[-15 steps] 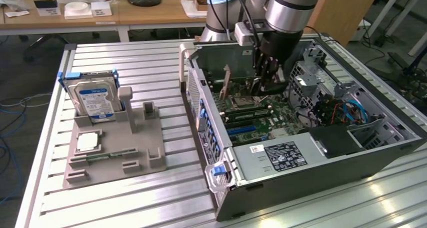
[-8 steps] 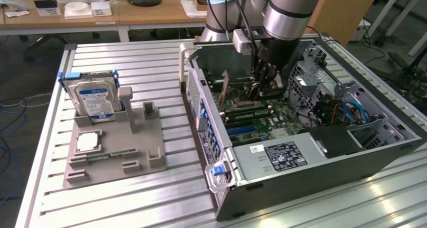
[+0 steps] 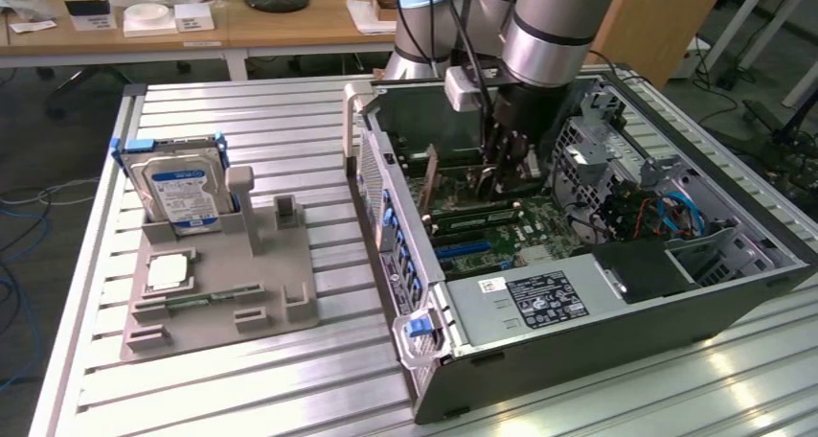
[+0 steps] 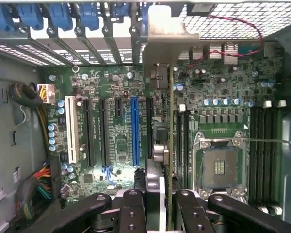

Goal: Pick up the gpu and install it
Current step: 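Insert the gpu into the slot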

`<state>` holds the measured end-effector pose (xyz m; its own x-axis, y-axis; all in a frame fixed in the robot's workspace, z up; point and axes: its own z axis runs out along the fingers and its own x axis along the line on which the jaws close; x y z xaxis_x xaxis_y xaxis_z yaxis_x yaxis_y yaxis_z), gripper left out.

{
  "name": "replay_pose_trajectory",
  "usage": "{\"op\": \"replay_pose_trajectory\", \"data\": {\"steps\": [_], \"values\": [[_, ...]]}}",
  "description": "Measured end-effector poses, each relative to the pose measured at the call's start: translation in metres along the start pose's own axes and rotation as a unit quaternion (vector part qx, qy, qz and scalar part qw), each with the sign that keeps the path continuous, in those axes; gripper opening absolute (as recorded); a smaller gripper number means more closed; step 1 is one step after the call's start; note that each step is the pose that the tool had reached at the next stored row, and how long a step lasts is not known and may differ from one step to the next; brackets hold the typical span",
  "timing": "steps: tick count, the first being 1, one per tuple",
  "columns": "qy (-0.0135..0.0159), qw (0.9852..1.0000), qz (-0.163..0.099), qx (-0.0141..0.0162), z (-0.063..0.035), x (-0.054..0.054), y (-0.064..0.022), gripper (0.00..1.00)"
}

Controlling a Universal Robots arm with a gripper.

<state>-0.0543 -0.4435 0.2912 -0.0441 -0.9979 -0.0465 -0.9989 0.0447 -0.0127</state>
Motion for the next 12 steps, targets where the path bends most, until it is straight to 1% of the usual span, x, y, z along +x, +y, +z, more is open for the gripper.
{"op": "replay_pose_trajectory", "data": {"steps": [3, 9, 12], "values": [[-0.0008, 1.0000, -0.003, -0.0001, 0.0037, 0.002, 0.0021, 0.28], [-0.0007, 1.0000, -0.003, -0.0002, 0.0075, 0.011, 0.0025, 0.28], [-0.0007, 1.0000, -0.003, -0.0002, 0.0091, 0.014, 0.0045, 0.28]]}}
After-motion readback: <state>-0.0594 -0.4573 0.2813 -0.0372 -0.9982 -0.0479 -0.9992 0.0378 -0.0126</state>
